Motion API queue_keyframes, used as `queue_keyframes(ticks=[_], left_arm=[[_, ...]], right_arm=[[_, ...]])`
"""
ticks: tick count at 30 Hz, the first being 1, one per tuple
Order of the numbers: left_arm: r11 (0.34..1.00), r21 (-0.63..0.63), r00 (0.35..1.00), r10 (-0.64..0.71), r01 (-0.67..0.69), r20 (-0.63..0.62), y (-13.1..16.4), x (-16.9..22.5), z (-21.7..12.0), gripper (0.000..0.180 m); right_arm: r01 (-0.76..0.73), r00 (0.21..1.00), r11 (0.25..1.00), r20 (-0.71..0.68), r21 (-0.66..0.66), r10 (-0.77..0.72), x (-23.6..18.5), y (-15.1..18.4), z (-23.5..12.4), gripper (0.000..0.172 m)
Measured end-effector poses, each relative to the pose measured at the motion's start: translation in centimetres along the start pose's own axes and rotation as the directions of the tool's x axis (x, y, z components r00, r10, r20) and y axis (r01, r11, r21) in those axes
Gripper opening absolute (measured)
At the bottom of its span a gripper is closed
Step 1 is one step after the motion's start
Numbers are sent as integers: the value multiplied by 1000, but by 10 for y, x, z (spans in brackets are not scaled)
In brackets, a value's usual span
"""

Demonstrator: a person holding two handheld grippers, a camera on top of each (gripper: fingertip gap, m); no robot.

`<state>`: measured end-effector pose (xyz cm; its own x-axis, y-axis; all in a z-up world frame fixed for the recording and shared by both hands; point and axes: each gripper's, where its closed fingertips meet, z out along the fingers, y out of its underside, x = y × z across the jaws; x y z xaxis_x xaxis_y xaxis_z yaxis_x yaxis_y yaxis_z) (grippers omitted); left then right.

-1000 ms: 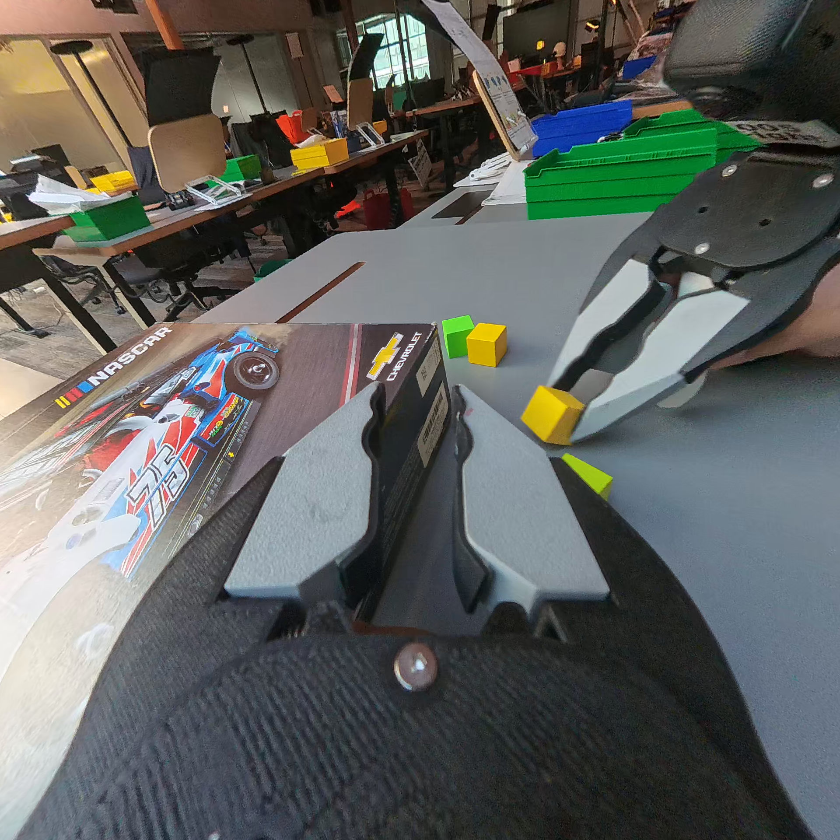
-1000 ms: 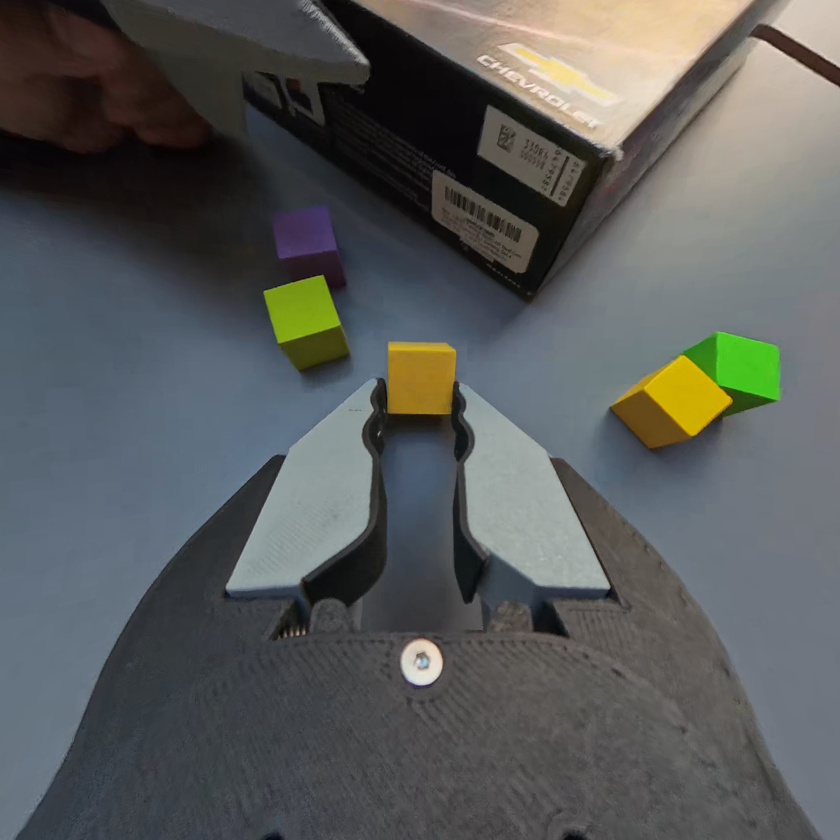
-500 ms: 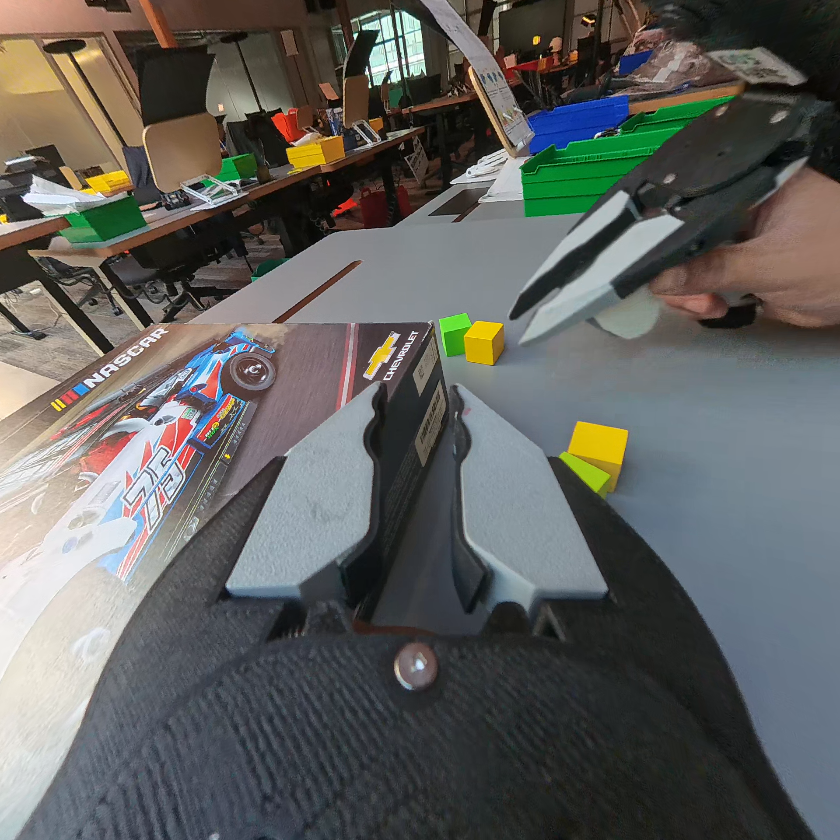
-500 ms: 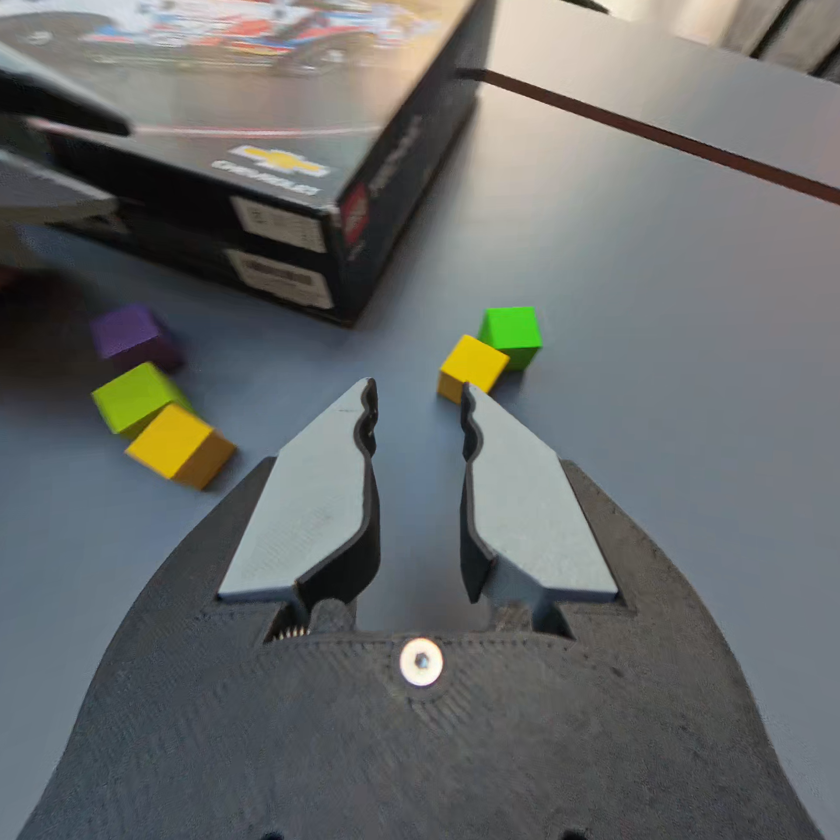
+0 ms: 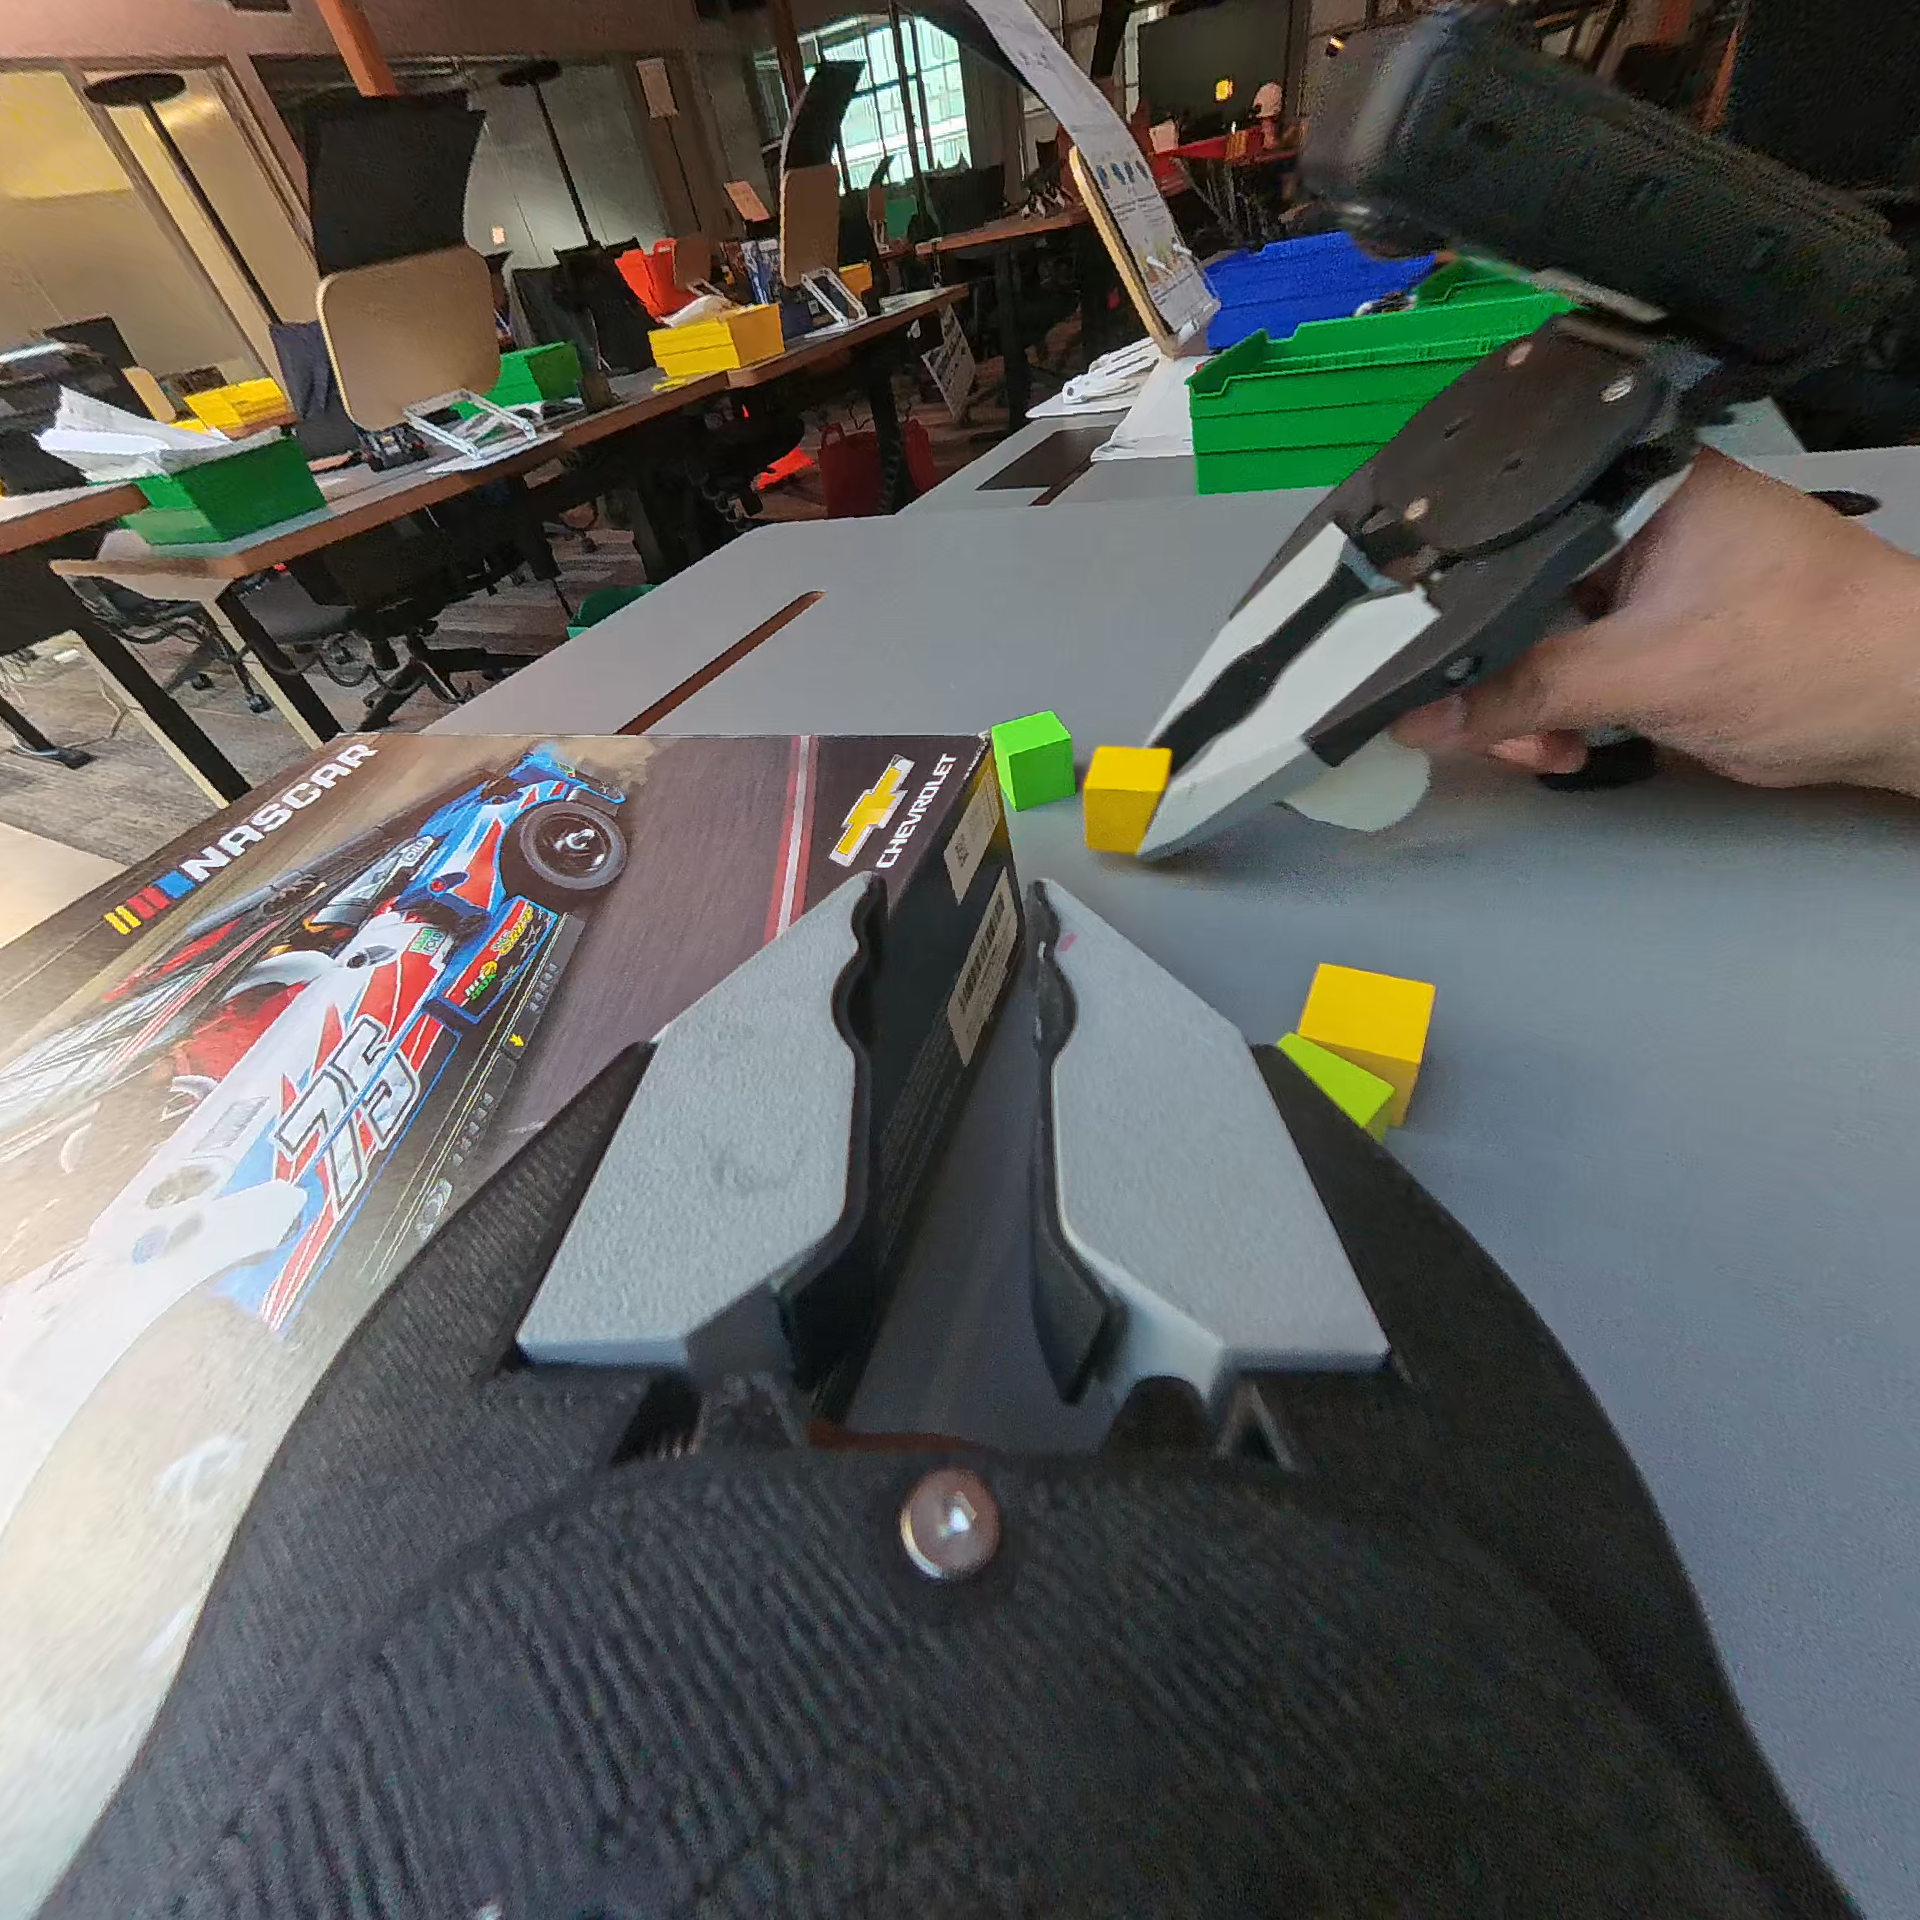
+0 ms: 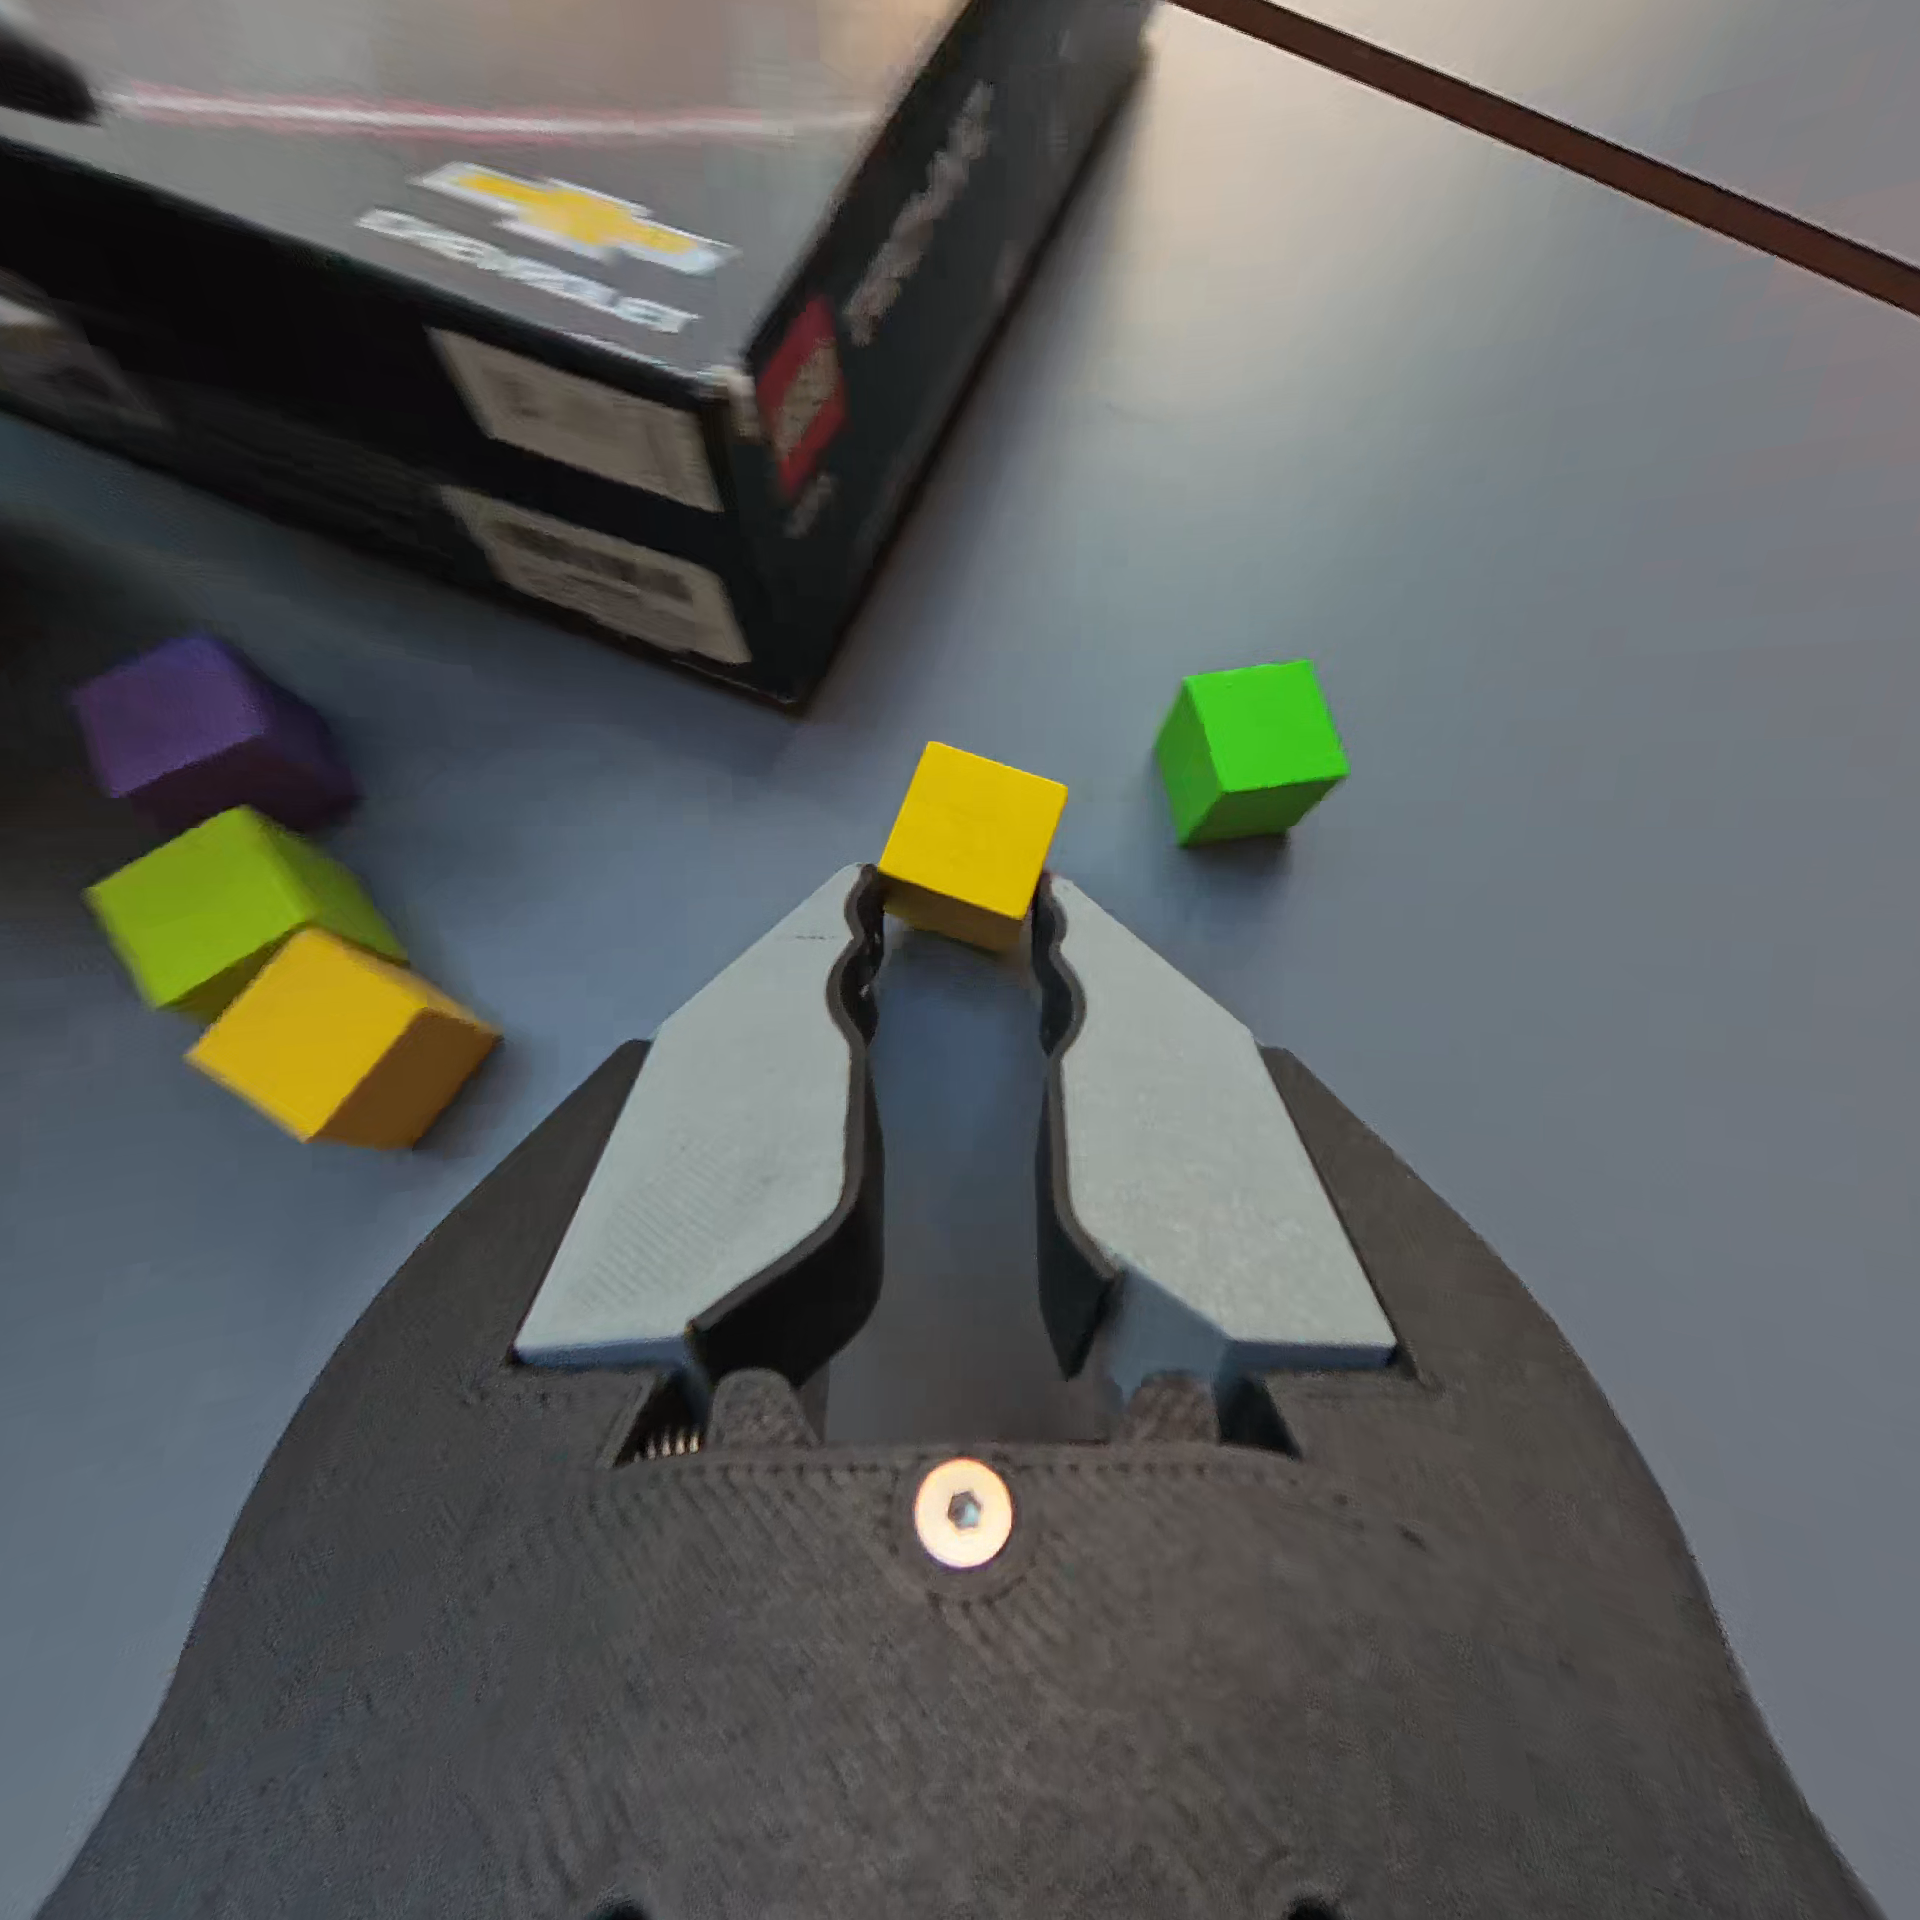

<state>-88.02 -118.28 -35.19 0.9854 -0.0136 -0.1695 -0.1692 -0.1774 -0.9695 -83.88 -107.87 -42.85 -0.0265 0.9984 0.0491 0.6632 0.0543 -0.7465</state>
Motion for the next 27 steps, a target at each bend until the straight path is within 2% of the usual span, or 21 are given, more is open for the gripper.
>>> queue_keyframes(ticks=[4,10,13,27], left_arm=[[1000,1,1000,-2,2,0,0,0,0,25],[1000,2,1000,0,0,0,0,0,0,25],[1000,3,1000,-1,1,0,0,0,0,25],[1000,-2,1000,-1,1,-3,0,0,0,25]], right_arm=[[136,941,980,292,146,-174,-63,-9,-29,26],[241,838,944,444,225,-319,-114,-7,-52,26],[292,828,943,451,162,-334,-118,6,-44,26],[253,851,955,434,151,-294,-108,7,-45,25]])
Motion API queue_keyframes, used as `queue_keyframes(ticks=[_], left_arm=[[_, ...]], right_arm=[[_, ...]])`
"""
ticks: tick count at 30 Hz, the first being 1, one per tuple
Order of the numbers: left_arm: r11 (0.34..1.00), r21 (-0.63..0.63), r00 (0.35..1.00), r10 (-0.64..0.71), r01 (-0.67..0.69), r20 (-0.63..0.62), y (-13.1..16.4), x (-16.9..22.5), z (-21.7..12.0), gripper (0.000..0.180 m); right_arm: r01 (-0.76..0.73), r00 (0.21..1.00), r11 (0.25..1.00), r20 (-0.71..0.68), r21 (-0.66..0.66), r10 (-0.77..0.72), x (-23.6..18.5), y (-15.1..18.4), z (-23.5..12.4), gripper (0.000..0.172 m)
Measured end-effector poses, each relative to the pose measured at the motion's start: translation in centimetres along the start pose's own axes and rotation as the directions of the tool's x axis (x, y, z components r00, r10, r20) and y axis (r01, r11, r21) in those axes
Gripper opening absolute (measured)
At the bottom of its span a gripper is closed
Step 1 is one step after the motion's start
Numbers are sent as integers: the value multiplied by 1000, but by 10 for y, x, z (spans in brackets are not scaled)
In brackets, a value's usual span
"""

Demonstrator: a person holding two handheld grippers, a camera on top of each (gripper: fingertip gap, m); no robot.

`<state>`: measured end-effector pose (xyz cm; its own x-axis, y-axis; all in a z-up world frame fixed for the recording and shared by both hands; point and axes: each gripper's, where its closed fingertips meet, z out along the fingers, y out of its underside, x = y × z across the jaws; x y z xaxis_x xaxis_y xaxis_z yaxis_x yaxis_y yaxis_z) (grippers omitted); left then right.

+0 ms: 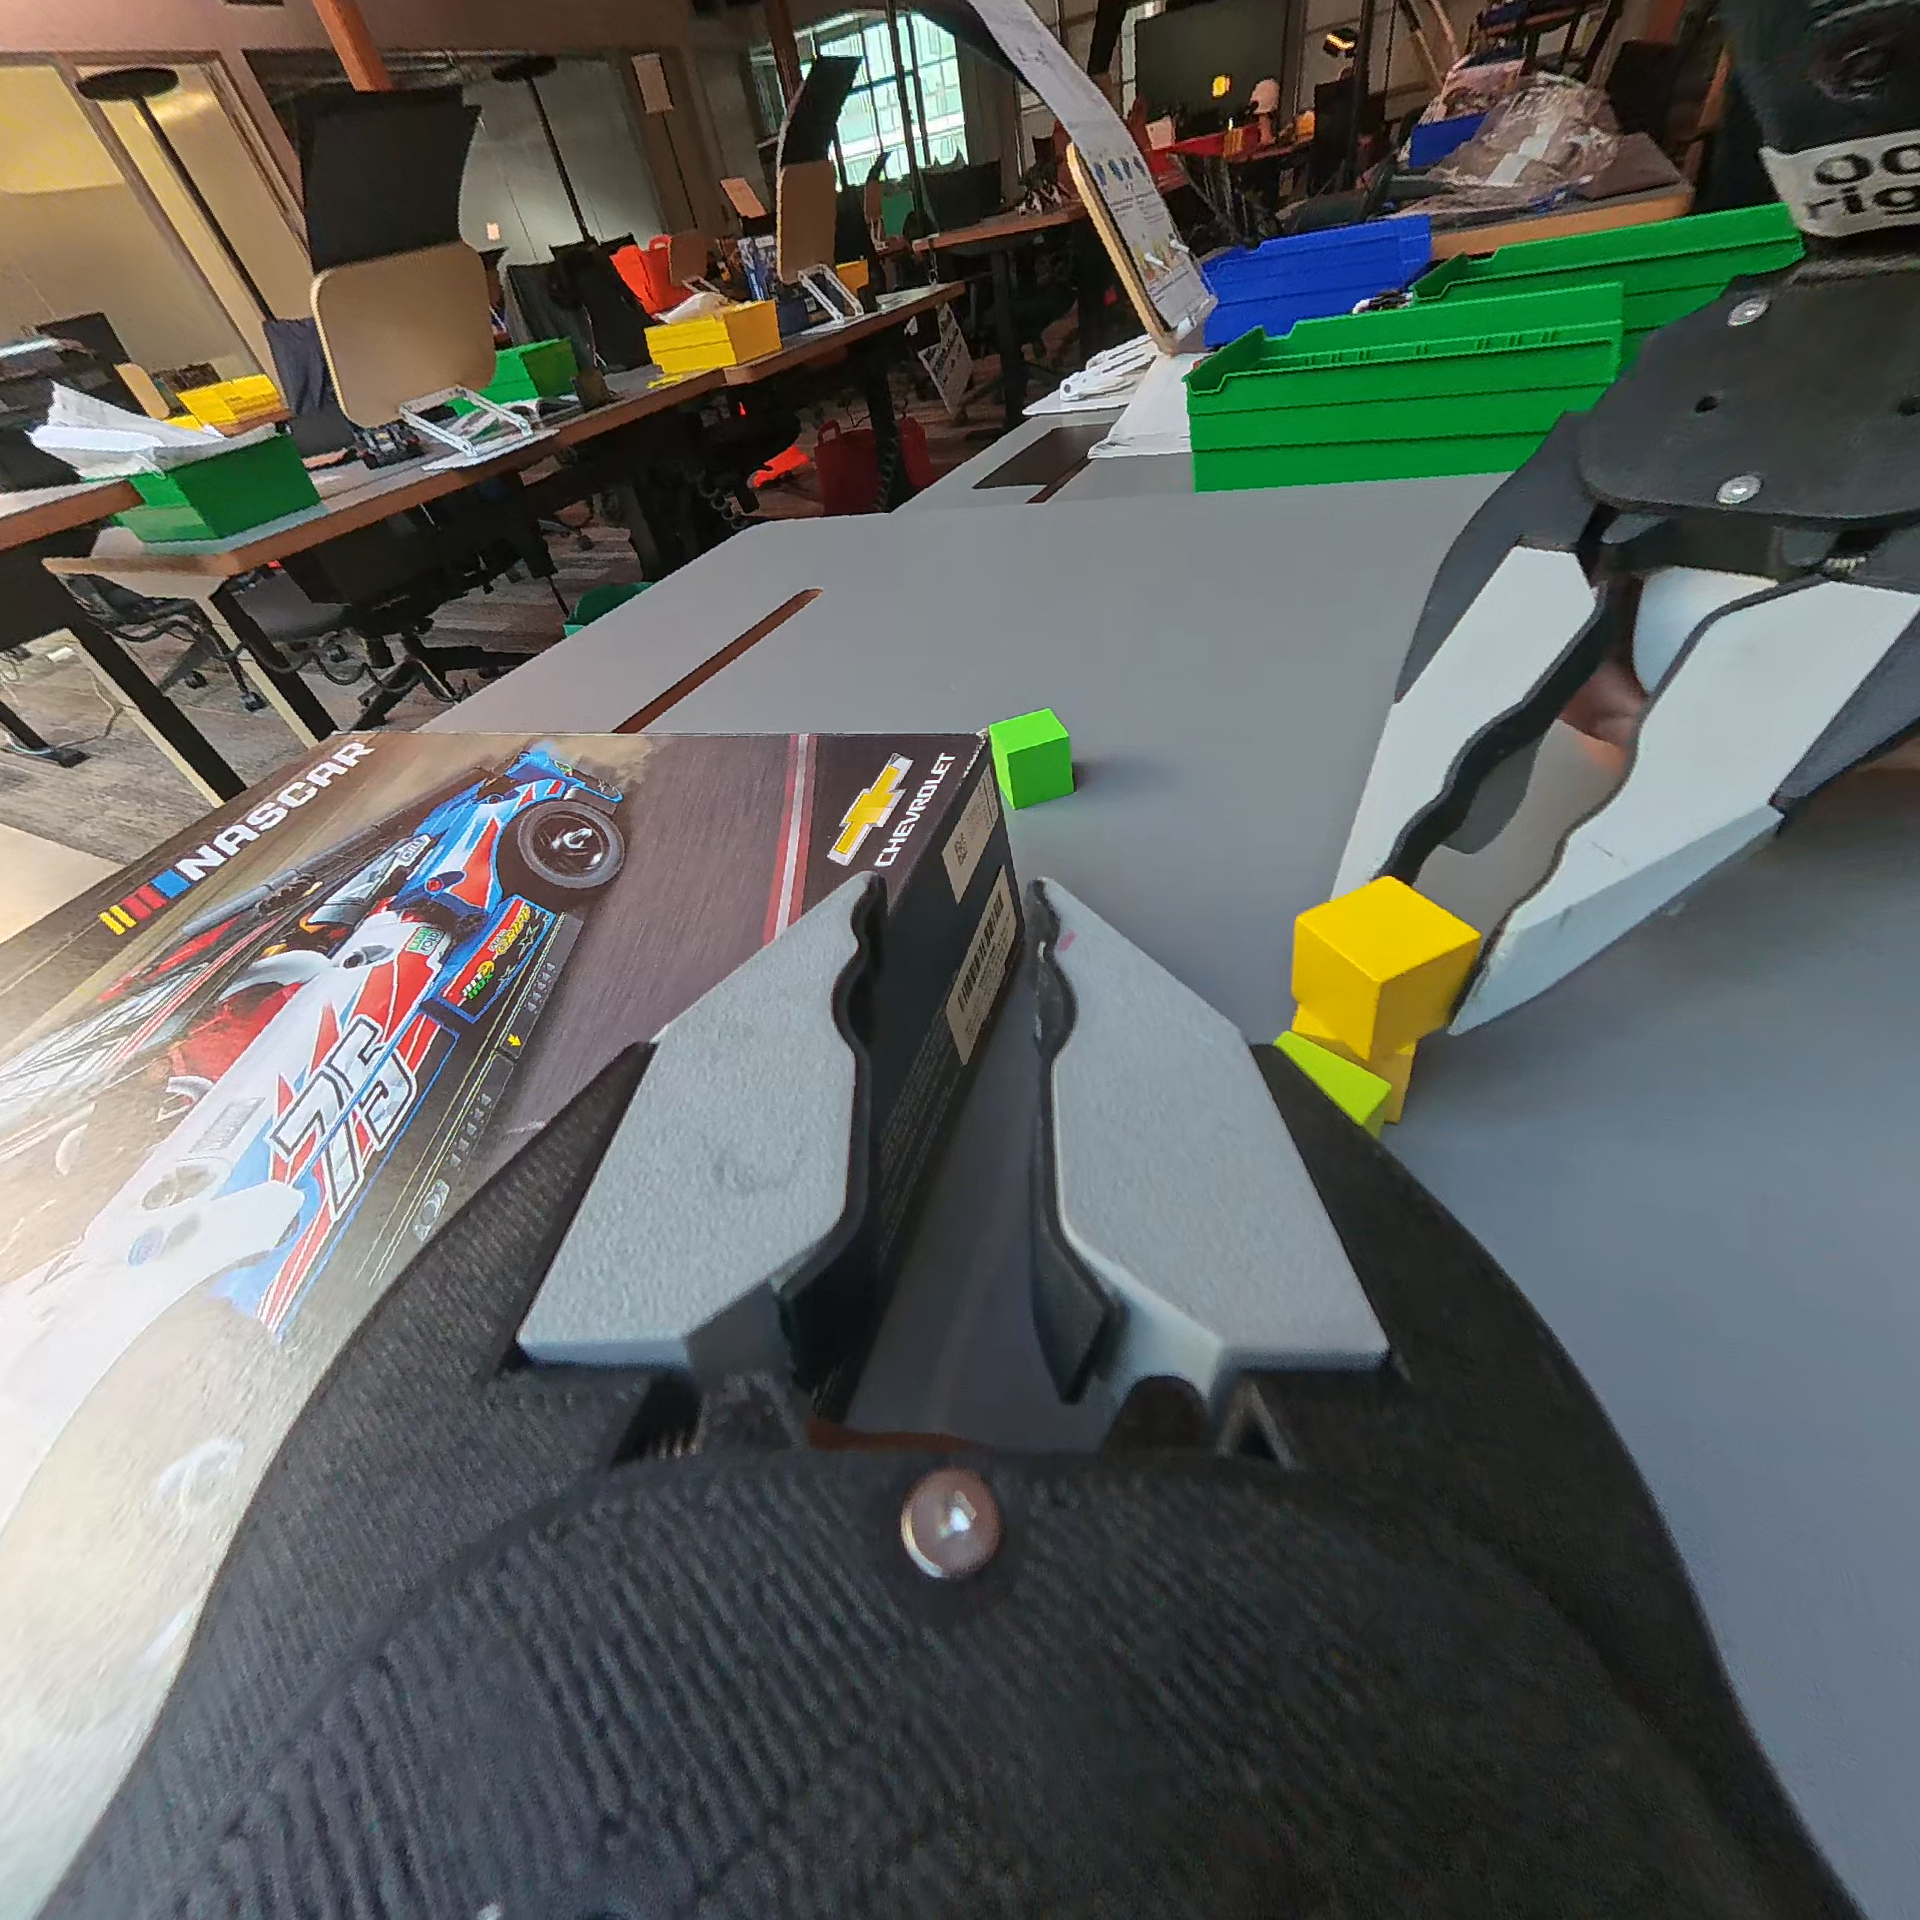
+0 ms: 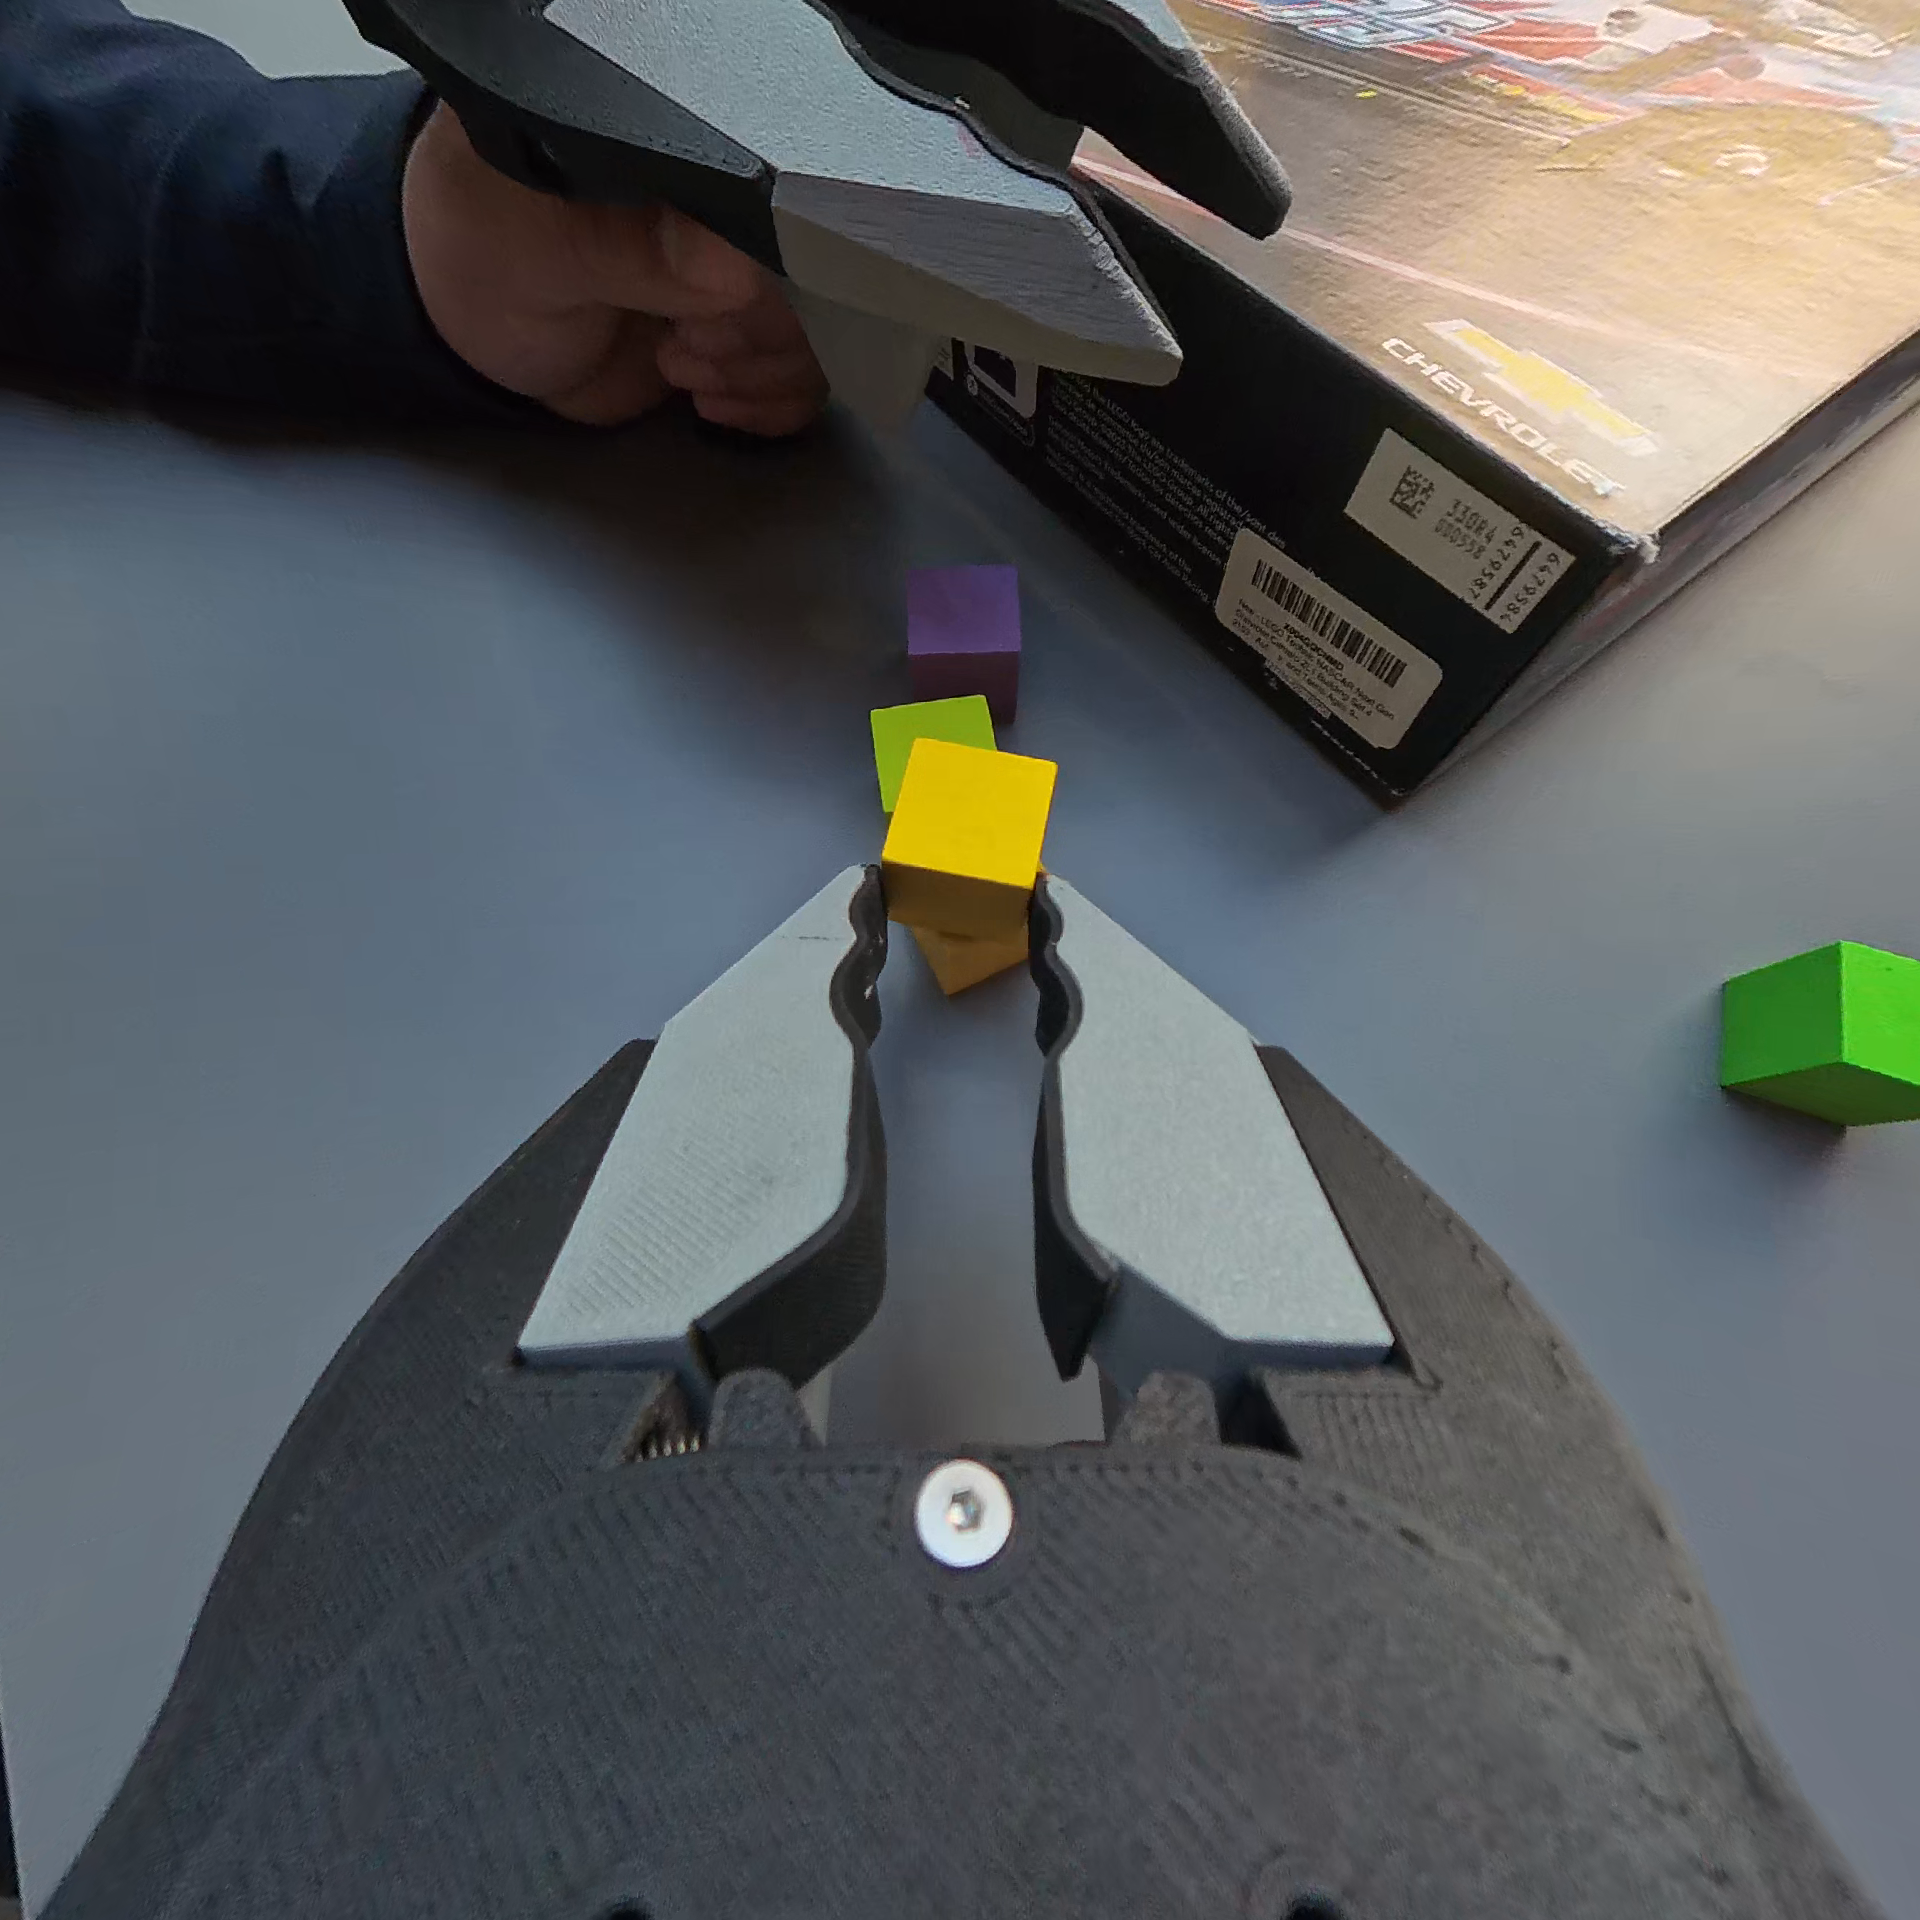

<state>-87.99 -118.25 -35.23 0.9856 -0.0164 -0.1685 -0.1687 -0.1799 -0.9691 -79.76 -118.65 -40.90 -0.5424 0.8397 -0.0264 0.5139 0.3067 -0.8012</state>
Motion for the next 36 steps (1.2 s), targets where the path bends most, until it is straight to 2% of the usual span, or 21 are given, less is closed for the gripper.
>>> queue_keyframes(ticks=[12,15,19,21,24,27,32,36], left_arm=[[1000,1,1000,1,-1,1,0,0,0,25],[1000,2,1000,1,-1,1,0,0,0,25],[1000,2,1000,0,0,1,0,0,0,25],[1000,1,1000,1,-1,1,0,0,0,25],[1000,0,1000,2,-2,2,0,0,0,25],[1000,2,1000,3,-3,3,0,-1,0,25],[1000,-1,1000,2,-2,1,0,-1,1,25],[1000,-3,1000,-3,3,-1,1,-1,1,25]], right_arm=[[-10,1000,1000,0,27,10,2,-1,-4,24],[-15,999,999,30,30,14,-2,-1,-5,31],[-39,998,987,55,159,30,-1,-19,-22,38],[-75,997,964,-6,254,79,18,-31,-35,38],[-119,934,942,-287,313,213,83,-22,-55,38],[-185,890,941,-358,283,283,119,-4,-56,43],[-222,869,975,-446,33,213,153,34,-35,57],[-203,883,979,-426,37,199,172,25,-25,60]])
